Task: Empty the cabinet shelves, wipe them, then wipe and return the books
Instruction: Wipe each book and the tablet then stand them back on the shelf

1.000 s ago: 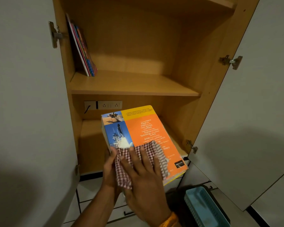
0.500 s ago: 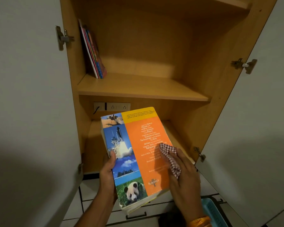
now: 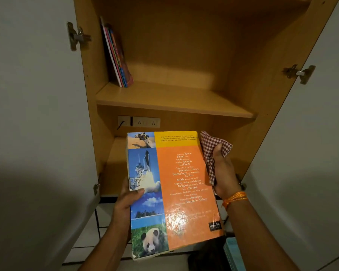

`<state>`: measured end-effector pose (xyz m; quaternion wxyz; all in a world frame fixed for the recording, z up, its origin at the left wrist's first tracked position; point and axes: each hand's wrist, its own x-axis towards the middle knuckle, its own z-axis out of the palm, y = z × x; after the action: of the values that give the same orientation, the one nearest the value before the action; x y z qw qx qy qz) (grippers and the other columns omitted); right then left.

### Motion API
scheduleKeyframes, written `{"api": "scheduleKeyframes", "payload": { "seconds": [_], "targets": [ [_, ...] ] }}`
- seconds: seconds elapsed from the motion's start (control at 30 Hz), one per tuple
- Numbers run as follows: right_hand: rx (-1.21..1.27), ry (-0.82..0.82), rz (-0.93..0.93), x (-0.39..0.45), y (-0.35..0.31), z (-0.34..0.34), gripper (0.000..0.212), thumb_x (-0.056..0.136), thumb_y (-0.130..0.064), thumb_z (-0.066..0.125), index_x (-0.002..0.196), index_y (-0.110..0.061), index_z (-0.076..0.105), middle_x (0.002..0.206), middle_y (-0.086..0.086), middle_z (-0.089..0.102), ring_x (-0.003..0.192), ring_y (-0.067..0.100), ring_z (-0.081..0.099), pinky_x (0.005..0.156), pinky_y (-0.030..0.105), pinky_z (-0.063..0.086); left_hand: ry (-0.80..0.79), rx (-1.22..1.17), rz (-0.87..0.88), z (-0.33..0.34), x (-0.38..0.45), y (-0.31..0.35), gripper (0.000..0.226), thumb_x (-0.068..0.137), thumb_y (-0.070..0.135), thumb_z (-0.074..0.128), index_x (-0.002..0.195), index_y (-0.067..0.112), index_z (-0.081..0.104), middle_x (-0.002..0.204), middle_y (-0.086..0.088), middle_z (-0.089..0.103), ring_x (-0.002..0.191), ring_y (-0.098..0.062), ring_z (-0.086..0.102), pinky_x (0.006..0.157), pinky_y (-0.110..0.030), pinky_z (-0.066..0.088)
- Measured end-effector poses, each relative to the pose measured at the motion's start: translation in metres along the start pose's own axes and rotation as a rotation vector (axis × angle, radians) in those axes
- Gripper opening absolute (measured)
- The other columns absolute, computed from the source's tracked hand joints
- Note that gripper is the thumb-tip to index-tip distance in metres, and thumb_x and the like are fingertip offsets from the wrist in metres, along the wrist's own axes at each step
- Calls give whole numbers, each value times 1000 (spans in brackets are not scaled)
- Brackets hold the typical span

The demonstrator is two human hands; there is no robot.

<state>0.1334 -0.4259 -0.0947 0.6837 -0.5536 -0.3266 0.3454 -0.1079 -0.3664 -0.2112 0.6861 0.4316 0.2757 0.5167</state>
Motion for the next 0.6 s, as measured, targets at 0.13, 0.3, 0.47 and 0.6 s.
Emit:
{"api": "scheduleKeyframes", "payload": {
  "seconds": [0.13, 0.3, 0.47, 0.6],
  "targets": [
    [17, -106, 140, -6, 21, -16, 50, 102, -51, 37, 126, -16, 64, 119, 14, 72, 108, 34, 70, 97, 55, 52, 53, -9, 15, 7, 10, 10, 30, 72, 7, 68, 102, 10, 71, 92, 2, 78, 83, -16, 74, 75, -33, 57],
    [92, -201, 239, -8, 46, -28, 49, 102, -46, 41, 131, -13, 63, 127, 16, 68, 115, 36, 66, 102, 55, 49, 5, -26, 33, 18, 36, 39, 37, 94, 12, 66, 59, 17, 75, 57, 18, 68, 55, 4, 66, 55, -11, 50],
    [285, -313, 271, 18, 38, -12, 87, 51, -51, 96, 124, -12, 70, 122, 18, 70, 108, 38, 69, 82, 49, 59, -91, -59, 9, 34, 68, 75, 46, 98, -8, 40, 79, 12, 77, 69, 3, 76, 61, -10, 73, 54, -19, 55],
    [239, -293, 224, 45, 20, 7, 105, 21, -41, 103, 115, -8, 72, 109, 15, 75, 98, 35, 73, 81, 53, 59, -137, 73, 76, 23, 118, 90, 38, 66, 42, 86, 94, 16, 80, 98, -6, 78, 94, -29, 73, 86, -40, 57]
  ]
}}
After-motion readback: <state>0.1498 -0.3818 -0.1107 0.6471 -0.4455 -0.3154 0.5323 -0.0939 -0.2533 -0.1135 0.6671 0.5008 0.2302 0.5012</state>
